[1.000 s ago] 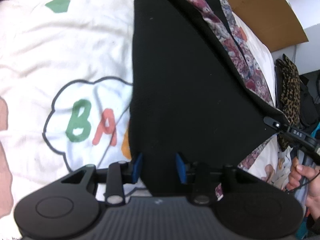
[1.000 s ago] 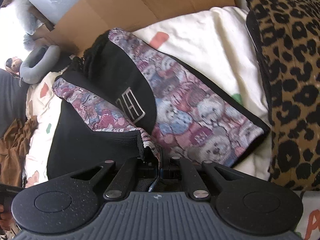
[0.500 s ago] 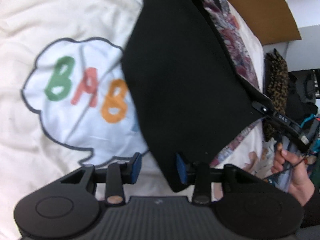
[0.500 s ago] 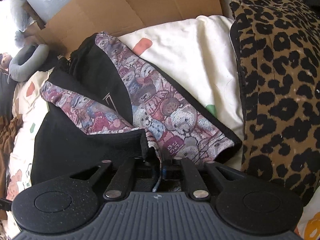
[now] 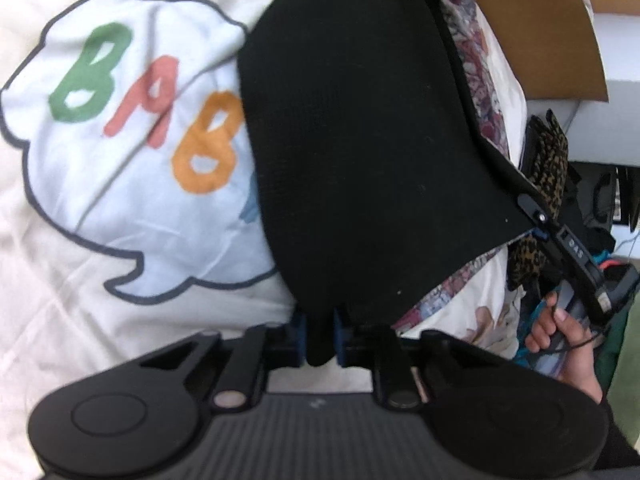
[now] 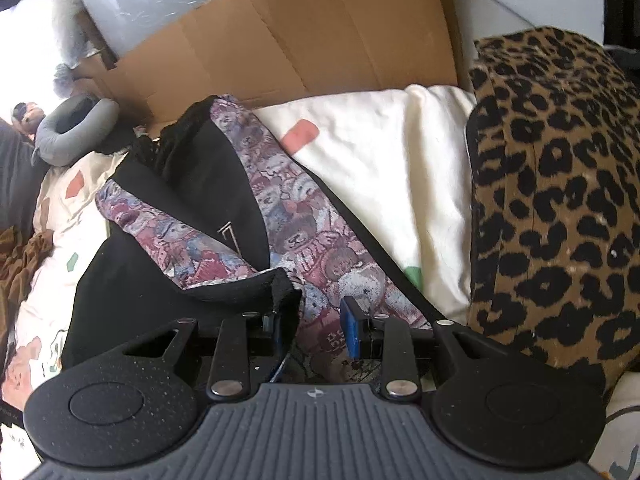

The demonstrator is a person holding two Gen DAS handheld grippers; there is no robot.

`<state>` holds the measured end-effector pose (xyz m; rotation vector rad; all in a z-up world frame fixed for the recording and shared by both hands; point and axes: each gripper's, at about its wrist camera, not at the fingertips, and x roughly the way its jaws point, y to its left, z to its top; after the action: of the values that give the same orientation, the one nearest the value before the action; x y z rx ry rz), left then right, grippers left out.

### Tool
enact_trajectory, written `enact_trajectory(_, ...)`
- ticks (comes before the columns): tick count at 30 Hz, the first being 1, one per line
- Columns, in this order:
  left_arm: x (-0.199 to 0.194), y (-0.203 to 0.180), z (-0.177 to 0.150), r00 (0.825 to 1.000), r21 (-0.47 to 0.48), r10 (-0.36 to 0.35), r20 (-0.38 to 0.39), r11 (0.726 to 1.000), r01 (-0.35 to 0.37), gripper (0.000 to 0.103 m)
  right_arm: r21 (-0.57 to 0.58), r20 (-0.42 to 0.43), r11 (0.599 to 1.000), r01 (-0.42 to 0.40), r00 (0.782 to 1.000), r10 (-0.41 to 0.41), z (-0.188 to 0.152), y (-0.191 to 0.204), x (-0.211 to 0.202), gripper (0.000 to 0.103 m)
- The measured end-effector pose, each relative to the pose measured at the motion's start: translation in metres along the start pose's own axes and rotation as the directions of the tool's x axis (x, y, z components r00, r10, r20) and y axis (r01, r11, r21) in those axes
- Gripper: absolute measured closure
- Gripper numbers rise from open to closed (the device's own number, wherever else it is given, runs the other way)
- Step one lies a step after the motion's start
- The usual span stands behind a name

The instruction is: Fold clothes

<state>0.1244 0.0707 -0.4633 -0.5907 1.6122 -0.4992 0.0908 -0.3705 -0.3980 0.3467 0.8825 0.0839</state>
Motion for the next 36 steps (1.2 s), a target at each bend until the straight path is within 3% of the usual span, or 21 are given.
enact_trajectory(2,-0.003,-0.001,-0.001,1.0,-0.001,-0.008,0.005,1.0,0.008,0.101,-0.006,0.01,1.0,-0.002,1.0,0.002,0.002,0.001,-0.004,0.102)
enact_trajectory(9,-0.017,-0.027,-0.001,0.999,0.067,-0.035,-0.014,0.997,0.035,0.101,-0.02,0.045,1.0,-0.003,0.999,0.004,0.008,0.001,-0.017,0.102)
enact_trajectory(16,-0.006,-0.049,0.003,0.996,0.13,-0.07,-0.064,0.989,0.077,0.102,0.014,0.033,0.999,0.045,0.998,-0.046,0.013,-0.013,-0.019,0.102)
enact_trajectory(26,0.01,-0.042,0.005,0.994,0.136,-0.014,-0.106,0.99,0.029,0.102,0.075,-0.039,0.993,0.087,0.996,-0.084,-0.002,-0.033,-0.011,0.102)
enact_trajectory(36,0.021,-0.043,0.005,0.993,0.167,0.021,-0.113,0.986,-0.002,0.102,0.077,-0.047,0.994,0.082,0.996,-0.078,-0.006,-0.045,0.0,0.1)
